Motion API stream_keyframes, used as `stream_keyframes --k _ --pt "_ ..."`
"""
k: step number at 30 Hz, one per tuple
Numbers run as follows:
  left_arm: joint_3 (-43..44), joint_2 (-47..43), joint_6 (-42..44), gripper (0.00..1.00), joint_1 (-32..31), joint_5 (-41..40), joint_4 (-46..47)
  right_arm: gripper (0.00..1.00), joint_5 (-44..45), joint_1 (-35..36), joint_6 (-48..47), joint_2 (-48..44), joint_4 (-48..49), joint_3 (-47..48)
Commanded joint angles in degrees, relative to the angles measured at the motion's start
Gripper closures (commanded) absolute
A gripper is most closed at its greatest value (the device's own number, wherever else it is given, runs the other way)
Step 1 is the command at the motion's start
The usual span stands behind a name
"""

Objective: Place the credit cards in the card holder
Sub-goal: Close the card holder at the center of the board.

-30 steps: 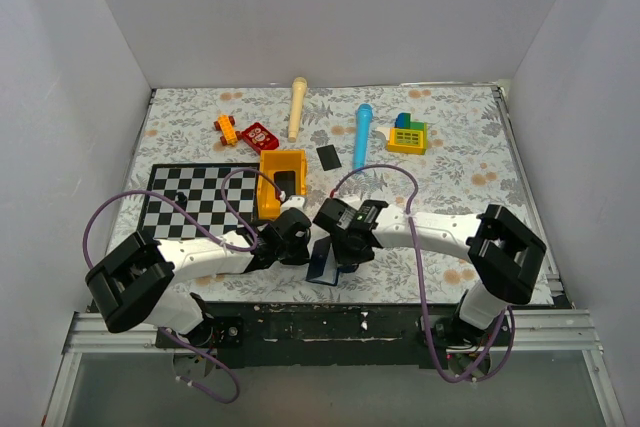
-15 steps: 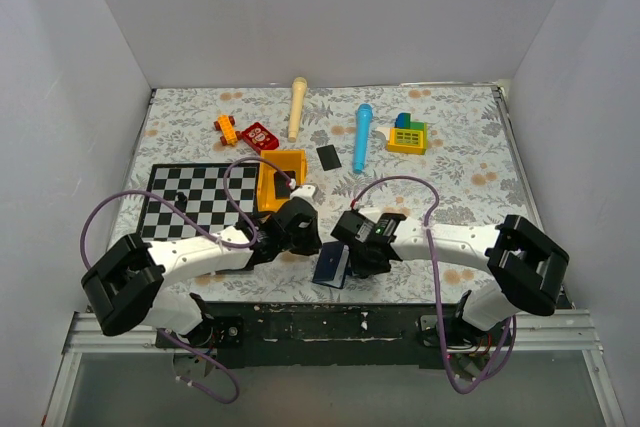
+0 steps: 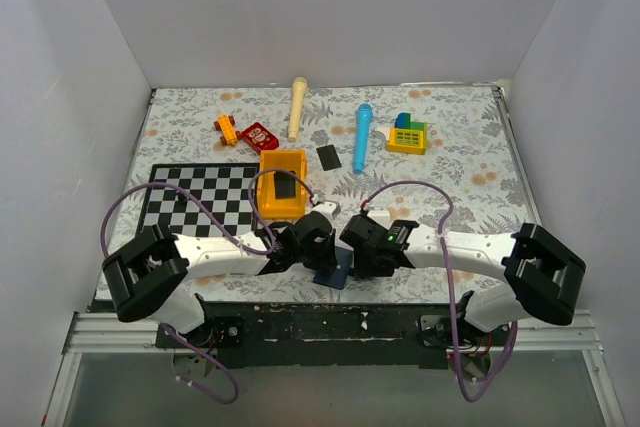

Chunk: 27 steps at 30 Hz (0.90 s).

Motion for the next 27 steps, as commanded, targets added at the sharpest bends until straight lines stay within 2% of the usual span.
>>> stream_keyframes --k 1,13,17,21,27 --pt "-0.9 2.3 -1.0 1.0 -1.3 0.9 1.8 0.52 2.0 -0.2 3.7 -5.0 1.8 -2.6" --pt "-1.5 3.4 -2.5 1.0 -1.6 0.0 2.5 0.59 6.7 -1.7 13.9 -26.4 2.7 -14.9" --pt "-0.4 3.1 -2.5 1.0 -1.6 -0.4 2.1 0.68 9.8 -1.9 16.2 -32.4 0.5 -17.5" --pt "2.1 -0.8 -2.5 1.0 -1.6 -2.0 -1.0 0.79 9.4 -2.0 15.5 -32.5 0.5 -17.9" --pt "4.5 -10.4 -1.9 1.0 -1.4 -7.9 -6.9 0.95 5.7 -2.1 11.2 -25.8 11.1 -18.4"
